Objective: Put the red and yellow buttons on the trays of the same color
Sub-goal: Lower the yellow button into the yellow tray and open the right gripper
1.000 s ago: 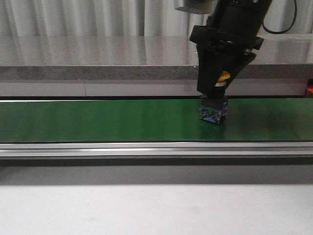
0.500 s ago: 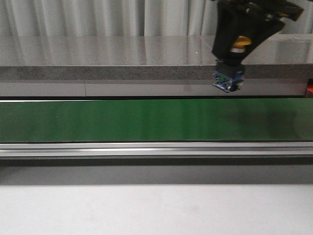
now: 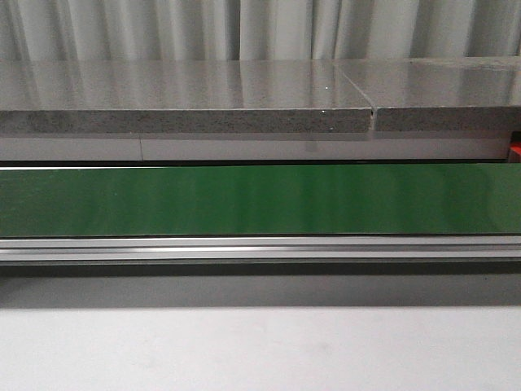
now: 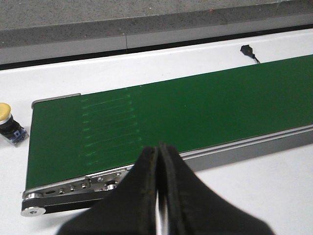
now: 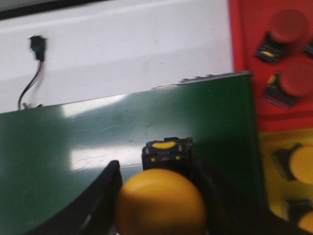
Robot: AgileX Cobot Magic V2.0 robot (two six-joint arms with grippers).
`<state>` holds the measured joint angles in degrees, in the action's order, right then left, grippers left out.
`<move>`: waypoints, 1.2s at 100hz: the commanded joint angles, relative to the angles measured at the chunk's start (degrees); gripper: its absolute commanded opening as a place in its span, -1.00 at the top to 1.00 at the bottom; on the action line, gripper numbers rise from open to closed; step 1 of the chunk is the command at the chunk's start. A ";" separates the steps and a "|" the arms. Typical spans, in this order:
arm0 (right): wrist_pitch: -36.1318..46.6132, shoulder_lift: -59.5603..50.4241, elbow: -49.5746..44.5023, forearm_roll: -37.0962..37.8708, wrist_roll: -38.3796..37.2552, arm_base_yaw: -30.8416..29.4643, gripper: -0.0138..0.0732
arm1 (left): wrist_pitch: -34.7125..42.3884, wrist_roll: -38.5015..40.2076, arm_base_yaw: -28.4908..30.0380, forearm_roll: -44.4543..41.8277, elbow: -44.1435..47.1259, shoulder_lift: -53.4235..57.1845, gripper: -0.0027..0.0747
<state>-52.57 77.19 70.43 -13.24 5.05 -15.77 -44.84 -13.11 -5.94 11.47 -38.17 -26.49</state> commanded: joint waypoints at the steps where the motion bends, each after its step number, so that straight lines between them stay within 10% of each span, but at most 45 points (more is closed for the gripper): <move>1: 2.11 -2.06 1.12 0.00 -1.37 -5.72 0.26 | 3.77 0.07 -0.42 1.37 -1.56 -0.45 0.99; 50: 11.68 3.59 -3.76 0.26 -7.31 -26.51 0.26 | 3.77 0.07 -0.42 1.37 -1.56 -0.45 0.99; 120: 20.91 22.52 -3.84 -3.24 -7.92 -23.26 0.24 | 3.77 0.07 -0.42 1.37 -1.56 -0.45 0.99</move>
<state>-34.81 101.00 65.29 -15.53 -2.92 -40.00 -44.84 -13.11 -5.94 11.49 -38.17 -26.49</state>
